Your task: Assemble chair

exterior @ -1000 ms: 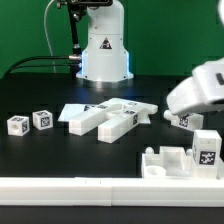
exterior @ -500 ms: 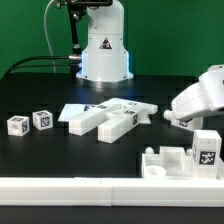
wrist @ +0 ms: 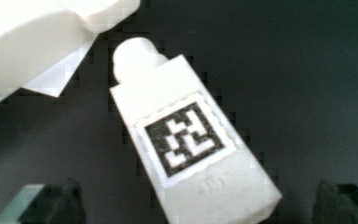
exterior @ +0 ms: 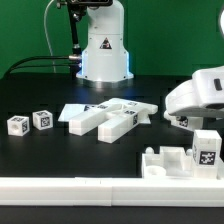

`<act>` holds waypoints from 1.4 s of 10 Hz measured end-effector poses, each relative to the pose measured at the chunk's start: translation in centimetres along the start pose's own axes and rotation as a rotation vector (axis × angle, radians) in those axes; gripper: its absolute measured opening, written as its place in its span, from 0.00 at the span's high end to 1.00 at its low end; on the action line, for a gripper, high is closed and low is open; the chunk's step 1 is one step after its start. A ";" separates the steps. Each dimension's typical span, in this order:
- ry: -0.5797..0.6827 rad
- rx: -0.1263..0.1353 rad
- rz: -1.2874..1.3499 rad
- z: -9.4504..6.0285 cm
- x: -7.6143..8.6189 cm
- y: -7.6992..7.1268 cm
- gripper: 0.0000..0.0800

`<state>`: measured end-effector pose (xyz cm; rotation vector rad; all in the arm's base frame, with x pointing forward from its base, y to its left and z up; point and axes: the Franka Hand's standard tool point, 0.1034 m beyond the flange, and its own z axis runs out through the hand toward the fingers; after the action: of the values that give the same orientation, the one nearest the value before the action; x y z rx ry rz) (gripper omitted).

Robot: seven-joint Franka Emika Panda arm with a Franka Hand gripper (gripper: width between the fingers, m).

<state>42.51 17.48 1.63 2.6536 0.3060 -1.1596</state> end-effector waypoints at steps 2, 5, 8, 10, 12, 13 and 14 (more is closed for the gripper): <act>-0.058 0.001 0.008 0.6 -0.2 0.5 0.19; -0.169 -0.012 0.019 1.2 0.1 0.8 0.19; -0.185 -0.020 0.058 1.8 0.0 0.5 0.19; -0.185 -0.016 0.061 1.8 0.1 0.8 0.47; -0.186 -0.014 0.063 1.8 0.1 0.8 0.65; -0.185 -0.014 0.063 1.8 0.1 0.9 0.64; -0.176 -0.006 0.057 1.4 0.1 1.0 0.64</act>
Offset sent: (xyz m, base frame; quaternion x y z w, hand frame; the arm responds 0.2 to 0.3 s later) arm 0.0002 0.0008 0.0014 -0.0054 -0.2146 0.0042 0.9767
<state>41.87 16.11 0.74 2.5148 0.2004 -1.3600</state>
